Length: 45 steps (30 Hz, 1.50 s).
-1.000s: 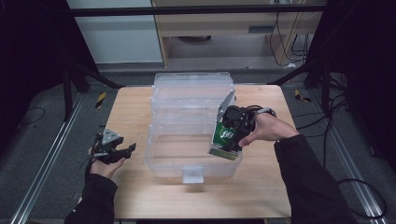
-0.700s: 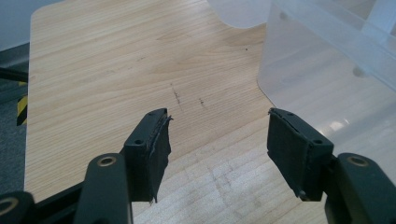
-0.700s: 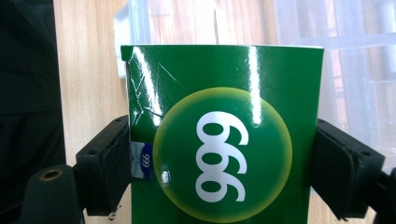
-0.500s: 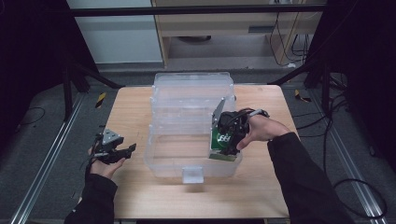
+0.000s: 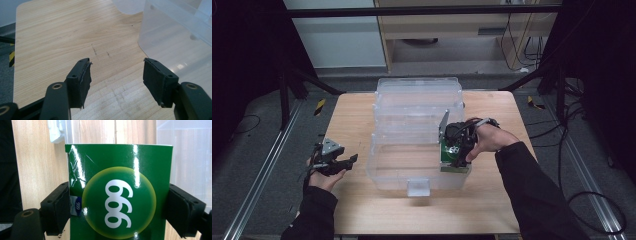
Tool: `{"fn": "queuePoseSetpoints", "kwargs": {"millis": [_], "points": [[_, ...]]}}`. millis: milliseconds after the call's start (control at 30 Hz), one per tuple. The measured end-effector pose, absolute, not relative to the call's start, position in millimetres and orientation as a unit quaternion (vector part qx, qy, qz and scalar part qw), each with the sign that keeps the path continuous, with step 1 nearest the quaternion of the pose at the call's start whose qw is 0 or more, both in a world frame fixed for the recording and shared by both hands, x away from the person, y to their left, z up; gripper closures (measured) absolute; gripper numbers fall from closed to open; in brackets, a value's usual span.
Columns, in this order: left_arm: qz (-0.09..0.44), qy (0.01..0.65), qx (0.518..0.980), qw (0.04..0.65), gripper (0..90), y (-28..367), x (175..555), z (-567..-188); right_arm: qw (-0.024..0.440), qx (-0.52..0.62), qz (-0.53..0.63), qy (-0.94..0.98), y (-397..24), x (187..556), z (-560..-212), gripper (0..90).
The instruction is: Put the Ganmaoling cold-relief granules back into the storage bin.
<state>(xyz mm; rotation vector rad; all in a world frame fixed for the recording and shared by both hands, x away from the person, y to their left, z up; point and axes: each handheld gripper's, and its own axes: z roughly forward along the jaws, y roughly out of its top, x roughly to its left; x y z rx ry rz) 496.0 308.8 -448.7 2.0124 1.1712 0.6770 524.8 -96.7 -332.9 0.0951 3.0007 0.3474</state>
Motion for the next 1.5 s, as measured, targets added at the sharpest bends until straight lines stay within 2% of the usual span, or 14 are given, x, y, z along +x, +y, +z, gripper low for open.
{"fn": "queuePoseSetpoints", "kwargs": {"millis": [800, 1333, 1500], "points": [[0.262, 0.452, 0.778, 0.35, 38.5, 309, 496, -449, 0.055, 0.002, 0.122, 0.991, -94, 521, -344, 17.3], [0.26, 0.453, 0.779, 0.348, 38.5, 309, 497, -451, 0.073, 0.0, 0.137, 0.988, -93, 520, -340, 17.4], [0.259, 0.453, 0.779, 0.348, 38.5, 309, 497, -451, 0.089, 0.02, 0.172, 0.981, -96, 521, -331, 17.4]]}}
